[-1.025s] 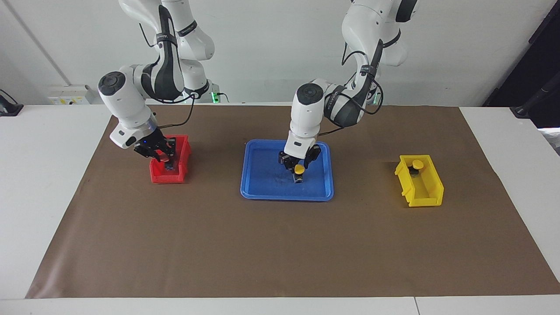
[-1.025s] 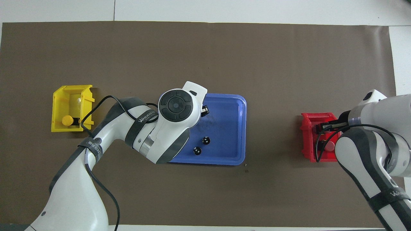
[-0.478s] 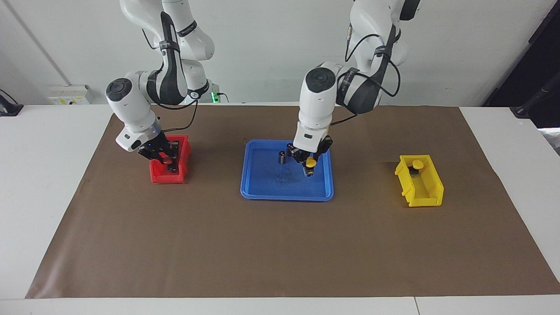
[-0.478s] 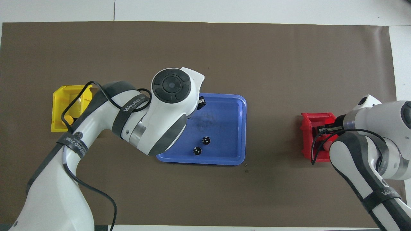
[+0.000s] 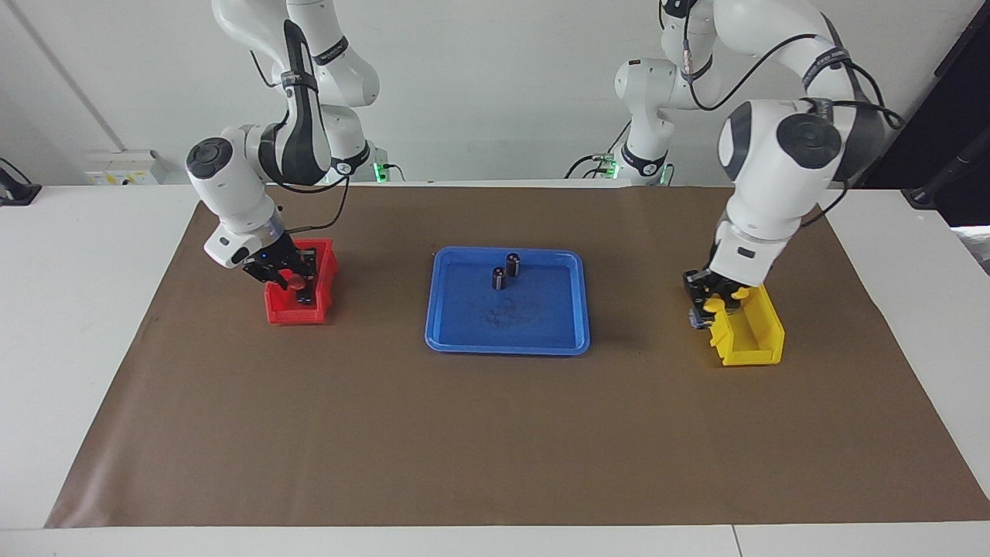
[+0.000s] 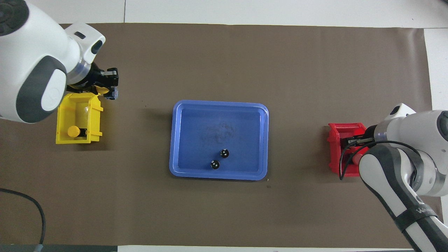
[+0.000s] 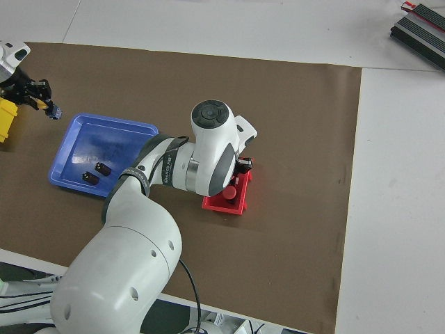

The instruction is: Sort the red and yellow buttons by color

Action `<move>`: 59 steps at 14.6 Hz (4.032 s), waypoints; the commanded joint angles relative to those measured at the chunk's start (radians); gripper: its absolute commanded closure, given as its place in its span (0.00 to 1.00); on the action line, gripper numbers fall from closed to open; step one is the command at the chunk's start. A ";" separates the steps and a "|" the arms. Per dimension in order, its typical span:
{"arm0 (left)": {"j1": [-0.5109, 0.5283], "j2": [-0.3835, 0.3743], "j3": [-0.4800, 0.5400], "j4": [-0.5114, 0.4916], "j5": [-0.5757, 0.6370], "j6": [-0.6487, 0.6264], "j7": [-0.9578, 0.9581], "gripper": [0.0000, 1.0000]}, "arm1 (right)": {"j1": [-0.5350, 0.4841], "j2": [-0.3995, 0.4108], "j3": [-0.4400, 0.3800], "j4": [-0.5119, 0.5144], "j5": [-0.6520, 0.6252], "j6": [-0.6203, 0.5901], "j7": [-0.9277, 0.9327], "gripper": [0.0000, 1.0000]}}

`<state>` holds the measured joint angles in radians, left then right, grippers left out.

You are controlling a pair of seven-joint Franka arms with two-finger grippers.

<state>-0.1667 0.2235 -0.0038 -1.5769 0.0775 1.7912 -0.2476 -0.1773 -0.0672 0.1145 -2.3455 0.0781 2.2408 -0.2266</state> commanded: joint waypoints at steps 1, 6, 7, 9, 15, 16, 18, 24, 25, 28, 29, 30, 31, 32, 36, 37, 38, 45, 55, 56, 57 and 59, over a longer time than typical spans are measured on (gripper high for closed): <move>0.100 0.003 -0.013 0.011 0.024 -0.012 0.175 0.99 | -0.008 0.039 0.004 0.165 0.008 -0.142 -0.030 0.38; 0.162 -0.067 -0.013 -0.179 0.022 0.154 0.246 0.99 | -0.017 0.040 0.001 0.397 0.002 -0.334 -0.017 0.00; 0.171 -0.079 -0.015 -0.213 0.022 0.178 0.246 0.99 | -0.019 0.040 -0.002 0.447 -0.001 -0.389 -0.002 0.00; 0.177 -0.102 -0.015 -0.288 0.022 0.235 0.251 0.99 | -0.022 0.038 -0.003 0.550 -0.018 -0.511 0.033 0.00; 0.177 -0.112 -0.015 -0.390 0.022 0.329 0.249 0.99 | -0.022 0.085 -0.001 0.831 -0.077 -0.737 0.082 0.00; 0.176 -0.112 -0.015 -0.403 0.022 0.341 0.248 0.99 | -0.024 0.087 -0.001 0.837 -0.072 -0.754 0.082 0.00; 0.173 -0.102 -0.015 -0.431 0.022 0.381 0.246 0.99 | -0.025 0.087 -0.003 0.838 -0.078 -0.756 0.088 0.00; 0.173 -0.064 -0.015 -0.471 0.022 0.477 0.246 0.99 | 0.104 0.063 -0.131 0.798 -0.097 -0.771 0.131 0.00; 0.176 -0.058 -0.015 -0.482 0.022 0.505 0.246 0.99 | 0.102 0.066 -0.131 0.799 -0.097 -0.776 0.131 0.00; 0.179 -0.052 -0.015 -0.488 0.022 0.530 0.249 0.99 | 0.093 0.061 -0.131 0.782 -0.095 -0.773 0.130 0.00; 0.180 -0.050 -0.015 -0.488 0.022 0.530 0.248 0.99 | 0.102 0.061 -0.131 0.784 -0.095 -0.773 0.133 0.00; 0.180 -0.050 -0.015 -0.488 0.022 0.534 0.248 0.99 | 0.104 0.061 -0.131 0.784 -0.095 -0.773 0.133 0.00; 0.180 -0.050 -0.015 -0.488 0.022 0.534 0.248 0.99 | 0.102 0.061 -0.131 0.785 -0.095 -0.776 0.133 0.00; 0.180 -0.050 -0.013 -0.488 0.022 0.536 0.249 0.98 | 0.102 0.060 -0.131 0.785 -0.095 -0.777 0.131 0.00; 0.191 -0.046 -0.013 -0.474 0.022 0.527 0.249 0.50 | 0.104 0.059 -0.128 0.784 -0.093 -0.777 0.135 0.00; 0.193 -0.043 -0.015 -0.463 0.022 0.525 0.248 0.43 | 0.104 0.059 -0.128 0.784 -0.093 -0.771 0.133 0.00; 0.194 -0.041 -0.015 -0.453 0.022 0.521 0.248 0.42 | 0.104 0.059 -0.128 0.784 -0.093 -0.774 0.133 0.00; 0.191 -0.046 -0.015 -0.291 0.022 0.273 0.249 0.27 | 0.104 0.056 -0.128 0.784 -0.087 -0.787 0.133 0.00; 0.151 -0.151 -0.053 0.046 -0.038 -0.295 0.281 0.00 | 0.104 0.056 -0.128 0.784 -0.083 -0.784 0.133 0.00; 0.151 -0.179 -0.068 0.055 -0.038 -0.321 0.287 0.00 | 0.104 0.056 -0.128 0.784 -0.083 -0.784 0.133 0.00; 0.153 -0.205 -0.077 0.055 -0.038 -0.328 0.287 0.00 | 0.104 0.056 -0.128 0.784 -0.083 -0.784 0.133 0.00; 0.151 -0.217 -0.081 0.058 -0.038 -0.334 0.289 0.00 | 0.104 0.056 -0.128 0.784 -0.083 -0.782 0.133 0.00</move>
<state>-0.0130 0.0162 -0.0832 -1.5255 0.0533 1.4831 0.0220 -0.0723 0.0060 -0.0165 -1.5479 -0.0064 1.4593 -0.1071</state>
